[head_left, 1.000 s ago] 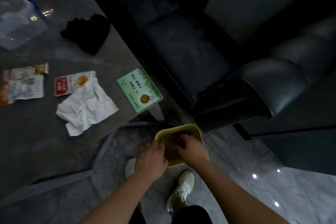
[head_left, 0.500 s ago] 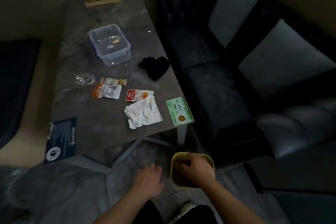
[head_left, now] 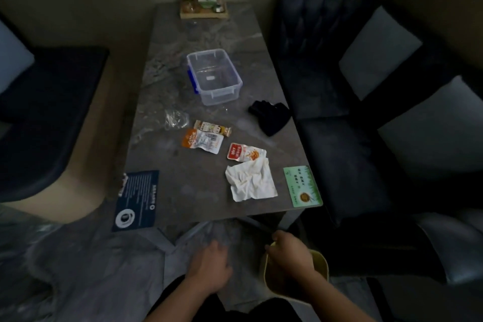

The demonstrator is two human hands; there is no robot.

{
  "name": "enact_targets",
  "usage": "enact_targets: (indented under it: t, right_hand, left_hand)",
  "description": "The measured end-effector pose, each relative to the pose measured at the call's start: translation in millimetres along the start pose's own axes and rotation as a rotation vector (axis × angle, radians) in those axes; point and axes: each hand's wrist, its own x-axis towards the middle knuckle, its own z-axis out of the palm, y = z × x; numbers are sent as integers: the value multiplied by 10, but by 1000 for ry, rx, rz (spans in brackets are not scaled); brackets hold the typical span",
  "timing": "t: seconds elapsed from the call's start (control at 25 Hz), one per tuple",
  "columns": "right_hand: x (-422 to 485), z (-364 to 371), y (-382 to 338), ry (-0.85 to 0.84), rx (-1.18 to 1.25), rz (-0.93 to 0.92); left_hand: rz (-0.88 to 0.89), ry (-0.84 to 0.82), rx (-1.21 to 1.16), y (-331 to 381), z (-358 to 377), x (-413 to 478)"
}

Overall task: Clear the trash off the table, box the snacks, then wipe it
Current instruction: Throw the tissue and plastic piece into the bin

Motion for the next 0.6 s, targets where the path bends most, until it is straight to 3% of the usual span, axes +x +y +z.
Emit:
enact_targets:
  t: [0.32, 0.6]
  right_hand:
    - [552, -309, -1006, 212, 93, 25]
    - [1098, -532, -1355, 237, -40, -160]
  left_hand:
    - [64, 163, -51, -577, -908, 523]
    - [-14, 234, -78, -921, -1429, 1090]
